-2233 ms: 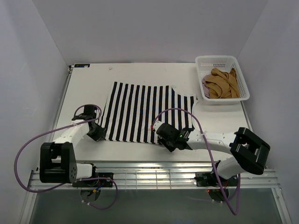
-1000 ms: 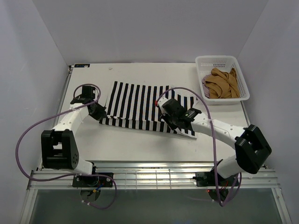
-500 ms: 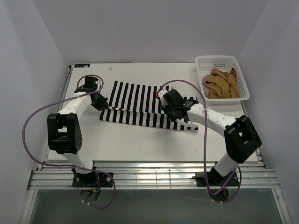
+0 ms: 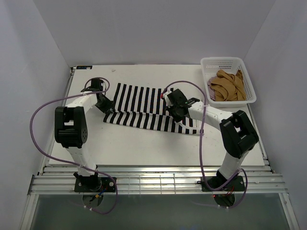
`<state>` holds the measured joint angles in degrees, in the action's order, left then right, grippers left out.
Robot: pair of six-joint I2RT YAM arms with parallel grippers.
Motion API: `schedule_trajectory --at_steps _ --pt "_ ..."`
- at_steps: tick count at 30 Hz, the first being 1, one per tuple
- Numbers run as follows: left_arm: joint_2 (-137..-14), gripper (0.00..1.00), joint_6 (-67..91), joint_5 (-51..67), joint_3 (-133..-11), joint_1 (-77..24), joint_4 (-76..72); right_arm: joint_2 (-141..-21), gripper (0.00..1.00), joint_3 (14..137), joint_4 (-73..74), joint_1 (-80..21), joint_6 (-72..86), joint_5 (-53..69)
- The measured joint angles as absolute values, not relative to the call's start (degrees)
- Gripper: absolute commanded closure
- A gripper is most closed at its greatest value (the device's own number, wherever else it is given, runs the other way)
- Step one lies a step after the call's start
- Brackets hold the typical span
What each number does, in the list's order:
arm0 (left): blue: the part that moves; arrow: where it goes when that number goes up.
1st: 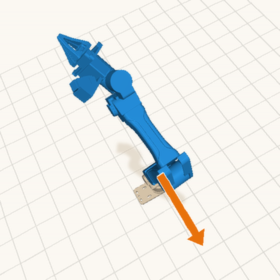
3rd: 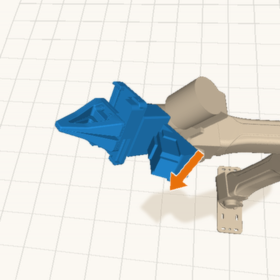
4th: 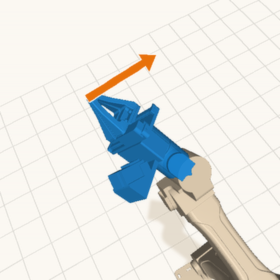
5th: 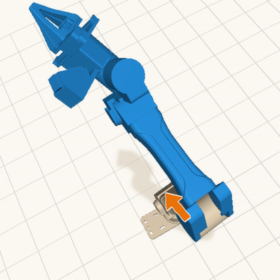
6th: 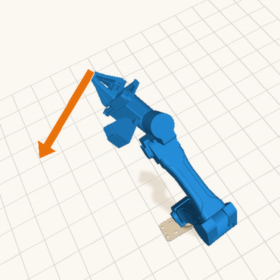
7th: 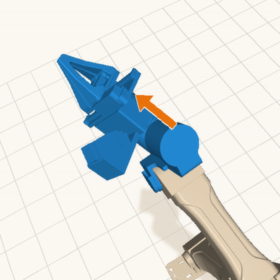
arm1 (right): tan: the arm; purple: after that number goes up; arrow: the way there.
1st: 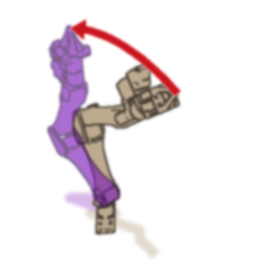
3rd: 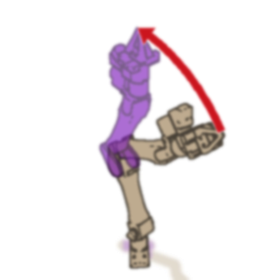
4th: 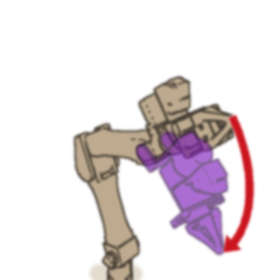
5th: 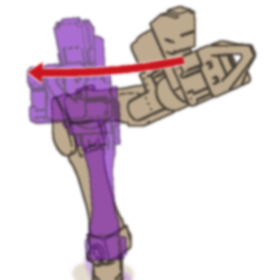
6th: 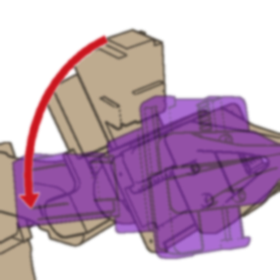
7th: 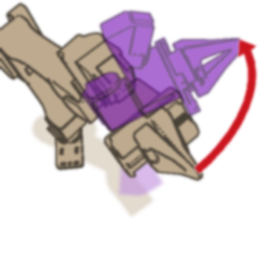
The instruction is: Fold and stack the tank tops
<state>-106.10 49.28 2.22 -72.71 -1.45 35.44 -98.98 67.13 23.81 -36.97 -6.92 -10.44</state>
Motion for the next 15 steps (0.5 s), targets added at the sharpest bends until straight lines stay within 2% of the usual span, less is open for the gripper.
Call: schedule_trajectory --at_steps 1,3,4,5,8,10,14,15 --pt "-106.48 0.43 48.99 2.24 -72.93 -1.45 35.55 -99.72 0.77 67.42 23.79 -36.82 -6.83 -10.74" --pt "-107.07 0.31 48.97 2.17 -73.63 -1.45 35.62 -101.45 0.60 68.45 23.88 -36.64 -6.35 -12.10" --pt "-107.11 0.12 49.10 2.13 -74.02 -1.45 35.64 -102.08 0.47 68.93 23.88 -36.56 -6.00 -12.91" --pt "-107.09 0.02 48.69 2.13 -74.46 -1.45 35.70 -102.45 0.42 69.41 23.90 -36.47 -5.65 -13.78" --pt "-106.85 0.02 48.93 2.04 -76.60 -1.45 35.79 -102.04 0.21 70.50 23.94 -36.40 -4.01 -16.53" --pt "-105.84 0.02 48.75 1.93 -77.43 -1.56 35.51 -100.84 0.19 70.81 23.88 -36.38 -2.96 -17.52" --pt "-101.73 0.02 48.66 1.69 -77.45 -2.28 35.46 -95.18 0.02 69.78 23.75 -36.36 -0.62 -16.69" --pt "-100.73 0.02 48.64 1.67 -77.38 -2.68 35.35 -93.03 0.06 68.77 23.16 -36.36 0.08 -15.59"
